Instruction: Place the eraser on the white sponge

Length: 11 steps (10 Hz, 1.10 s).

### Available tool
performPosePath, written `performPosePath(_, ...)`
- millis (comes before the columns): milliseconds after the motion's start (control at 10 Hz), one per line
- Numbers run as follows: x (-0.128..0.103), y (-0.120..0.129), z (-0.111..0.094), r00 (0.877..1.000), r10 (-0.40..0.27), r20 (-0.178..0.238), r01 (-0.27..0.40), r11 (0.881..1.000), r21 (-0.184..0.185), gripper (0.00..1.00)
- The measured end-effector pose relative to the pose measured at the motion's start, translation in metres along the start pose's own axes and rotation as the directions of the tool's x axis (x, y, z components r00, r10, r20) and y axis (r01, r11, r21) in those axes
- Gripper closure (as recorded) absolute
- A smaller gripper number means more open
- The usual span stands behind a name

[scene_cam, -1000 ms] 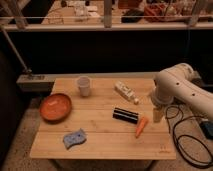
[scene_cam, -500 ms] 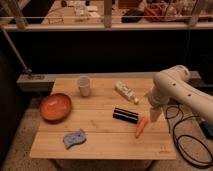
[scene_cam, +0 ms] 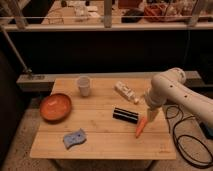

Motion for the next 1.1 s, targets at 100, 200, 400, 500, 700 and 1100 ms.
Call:
performPosePath(100, -0.002, -0.001, 0.003, 1.000, -0.009, 0.003, 0.009, 1.000, 0.003, 0.20)
performPosePath(200, -0.005, -0.002, 0.007, 1.000, -0.019, 0.010, 0.019, 1.000, 0.006, 0.20)
performPosePath(400, -0.008, -0.004, 0.015, 0.999, -0.041, 0.016, 0.041, 0.999, 0.011, 0.20)
performPosePath(500, -0.010, -0.006, 0.020, 0.998, -0.059, 0.017, 0.059, 0.998, 0.016, 0.20)
performPosePath(700, -0.017, -0.009, 0.029, 0.996, -0.084, 0.023, 0.084, 0.996, 0.020, 0.20)
performPosePath(1100, -0.023, -0.012, 0.042, 0.991, -0.127, 0.027, 0.127, 0.991, 0.030, 0.20)
